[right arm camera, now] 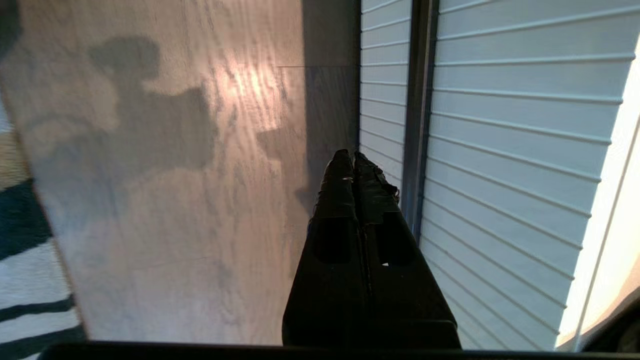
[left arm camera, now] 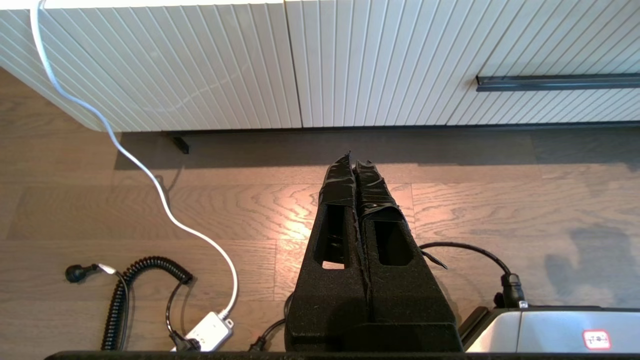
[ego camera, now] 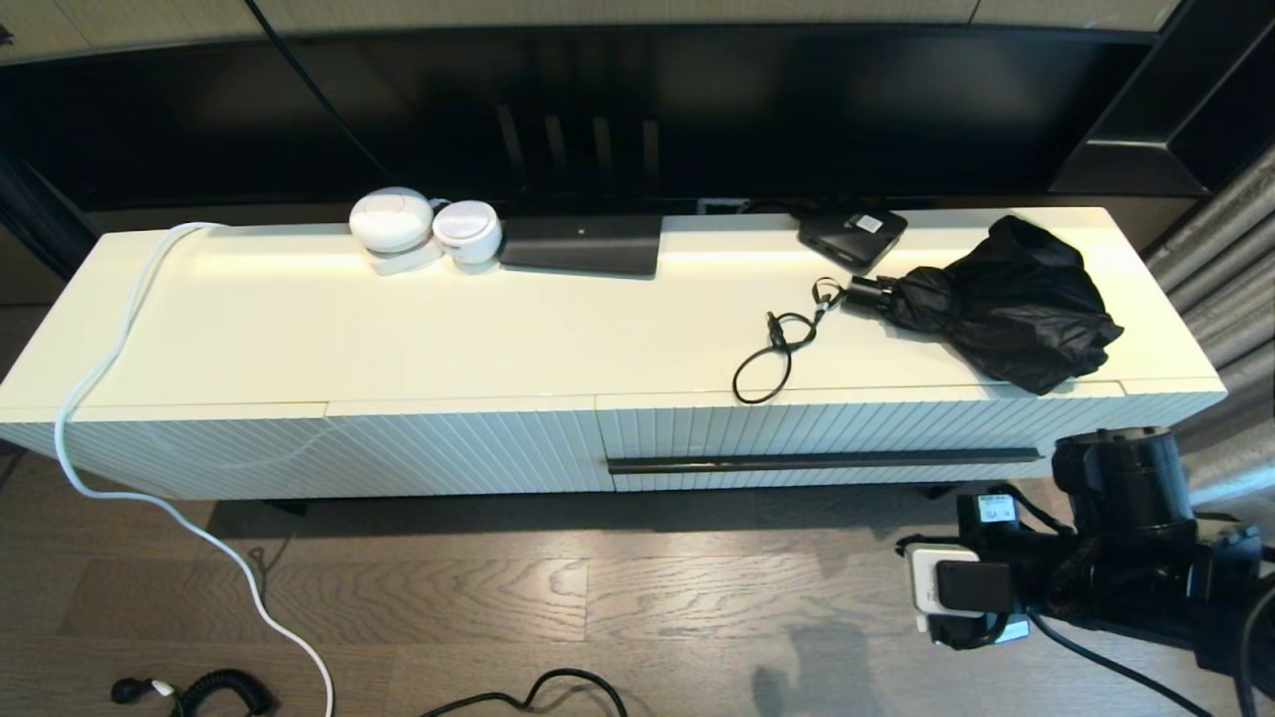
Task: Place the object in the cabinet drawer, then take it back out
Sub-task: Open the drawer
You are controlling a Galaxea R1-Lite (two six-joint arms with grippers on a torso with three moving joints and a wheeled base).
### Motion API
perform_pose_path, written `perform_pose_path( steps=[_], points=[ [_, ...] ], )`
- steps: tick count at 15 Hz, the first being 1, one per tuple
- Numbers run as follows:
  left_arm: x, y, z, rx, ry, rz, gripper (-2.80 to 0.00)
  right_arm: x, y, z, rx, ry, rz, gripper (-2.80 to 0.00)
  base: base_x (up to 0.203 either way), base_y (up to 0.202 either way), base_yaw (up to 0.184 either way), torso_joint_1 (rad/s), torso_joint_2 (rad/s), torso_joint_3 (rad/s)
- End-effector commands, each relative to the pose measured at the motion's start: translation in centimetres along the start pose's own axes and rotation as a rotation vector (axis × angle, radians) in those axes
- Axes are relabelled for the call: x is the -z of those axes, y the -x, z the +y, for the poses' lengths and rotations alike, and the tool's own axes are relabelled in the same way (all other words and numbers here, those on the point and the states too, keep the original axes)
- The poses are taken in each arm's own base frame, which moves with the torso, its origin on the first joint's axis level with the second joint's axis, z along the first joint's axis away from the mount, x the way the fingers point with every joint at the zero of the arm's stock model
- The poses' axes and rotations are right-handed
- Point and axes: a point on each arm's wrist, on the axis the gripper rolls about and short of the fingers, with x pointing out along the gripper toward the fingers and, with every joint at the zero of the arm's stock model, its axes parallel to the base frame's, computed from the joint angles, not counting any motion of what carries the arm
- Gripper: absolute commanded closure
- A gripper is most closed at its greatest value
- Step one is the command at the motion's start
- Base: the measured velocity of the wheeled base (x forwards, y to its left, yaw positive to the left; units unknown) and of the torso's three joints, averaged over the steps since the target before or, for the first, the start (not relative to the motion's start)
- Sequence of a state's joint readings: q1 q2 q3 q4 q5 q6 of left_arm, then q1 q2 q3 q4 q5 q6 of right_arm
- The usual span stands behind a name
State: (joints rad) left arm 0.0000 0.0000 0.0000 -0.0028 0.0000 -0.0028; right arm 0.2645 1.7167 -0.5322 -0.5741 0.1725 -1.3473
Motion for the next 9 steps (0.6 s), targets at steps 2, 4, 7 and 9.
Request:
perform_pose_path(
  steps=[2, 4, 7, 9],
  points=[
    [0.0, 0.0, 0.0, 0.000, 0.000, 0.000, 0.00, 0.6, -2.9, 0.4, 0.002, 0.029, 0.018, 0.00, 0.000, 0.000, 0.000, 0.000, 0.00, 0.000],
    [0.0, 0.0, 0.0, -0.002, 0.000, 0.000, 0.00, 0.8, -3.8, 0.6, 0.010, 0.033, 0.042, 0.00, 0.000, 0.000, 0.000, 0.000, 0.00, 0.000],
    [0.0, 0.0, 0.0, 0.000, 0.000, 0.000, 0.00, 1.0, -4.7, 0.5, 0.040, 0.034, 0.054, -2.80, 0.000, 0.000, 0.000, 0.000, 0.00, 0.000],
    [0.0, 0.0, 0.0, 0.000, 0.000, 0.000, 0.00, 1.4, -5.4, 0.4, 0.060, 0.031, 0.067, -2.80, 0.000, 0.000, 0.000, 0.000, 0.00, 0.000]
  ],
)
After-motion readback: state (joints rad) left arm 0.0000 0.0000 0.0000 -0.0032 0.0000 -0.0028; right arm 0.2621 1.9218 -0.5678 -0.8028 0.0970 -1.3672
